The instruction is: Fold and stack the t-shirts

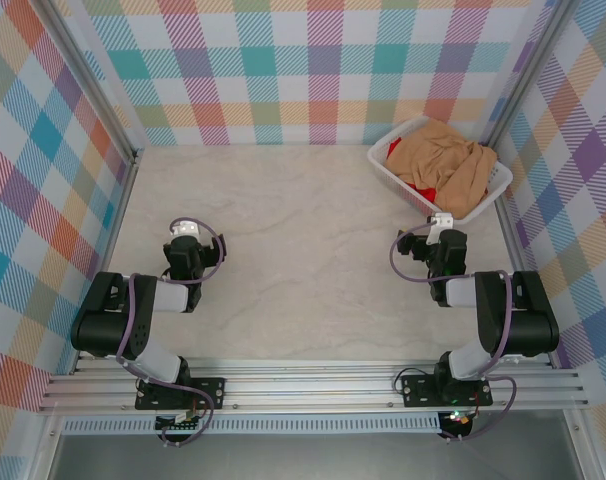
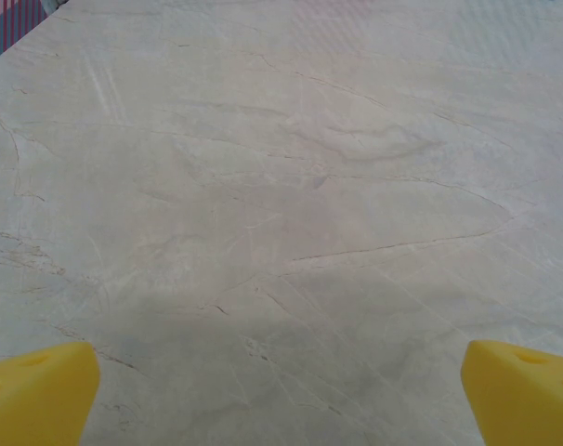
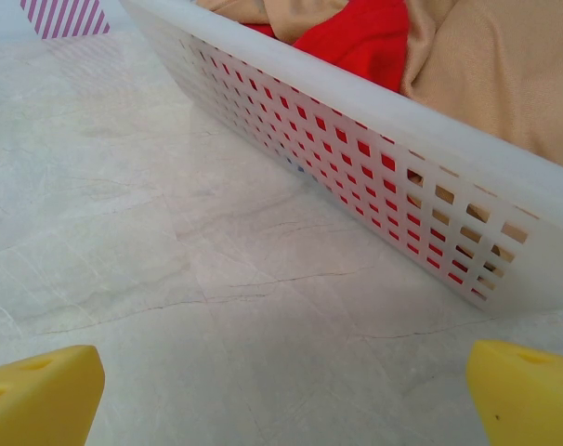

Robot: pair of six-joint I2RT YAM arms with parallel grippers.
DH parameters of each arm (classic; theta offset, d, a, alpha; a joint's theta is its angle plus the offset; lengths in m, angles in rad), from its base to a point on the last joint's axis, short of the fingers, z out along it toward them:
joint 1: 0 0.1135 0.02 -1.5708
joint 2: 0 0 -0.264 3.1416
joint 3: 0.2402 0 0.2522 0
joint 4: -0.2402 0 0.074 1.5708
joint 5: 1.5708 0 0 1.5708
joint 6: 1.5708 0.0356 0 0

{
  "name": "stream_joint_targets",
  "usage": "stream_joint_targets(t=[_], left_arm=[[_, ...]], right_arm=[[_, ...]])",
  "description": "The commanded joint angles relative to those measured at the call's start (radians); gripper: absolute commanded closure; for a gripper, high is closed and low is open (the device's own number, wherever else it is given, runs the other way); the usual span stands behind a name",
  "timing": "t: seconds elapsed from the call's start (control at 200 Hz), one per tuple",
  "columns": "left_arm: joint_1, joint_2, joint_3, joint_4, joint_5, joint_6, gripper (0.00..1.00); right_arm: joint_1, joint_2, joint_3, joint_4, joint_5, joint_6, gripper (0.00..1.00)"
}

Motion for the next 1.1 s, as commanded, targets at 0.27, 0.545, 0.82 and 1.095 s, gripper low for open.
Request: stream_joint_targets(t=[0.27,0.545,0.82,1.095], left_arm=[[-0.001,-0.029,0.002,0.040,-0.007,0.008,0.00],[-0.154,-0.518,0.374,-0.871,-0.393,-0.479,0.00],[-0.099,-0.204,0.910,-1.334,0.126,-0.650,0.05],[-0.236,-0.192,0.976,-1.268,0.350,-0.600,0.18]], right_arm=[[0.001,-0.048,0.010,0.016,0.001,-0.021,0.00],[0.083,-0.391,0.617,-1.041,0.179,0.431,0.00],[-0.097,0.077,1.209,-1.476,-0.095,0.522,0.28],[-0.160,0.445,1.513,-1.578,-0.171,0.514,0.39]])
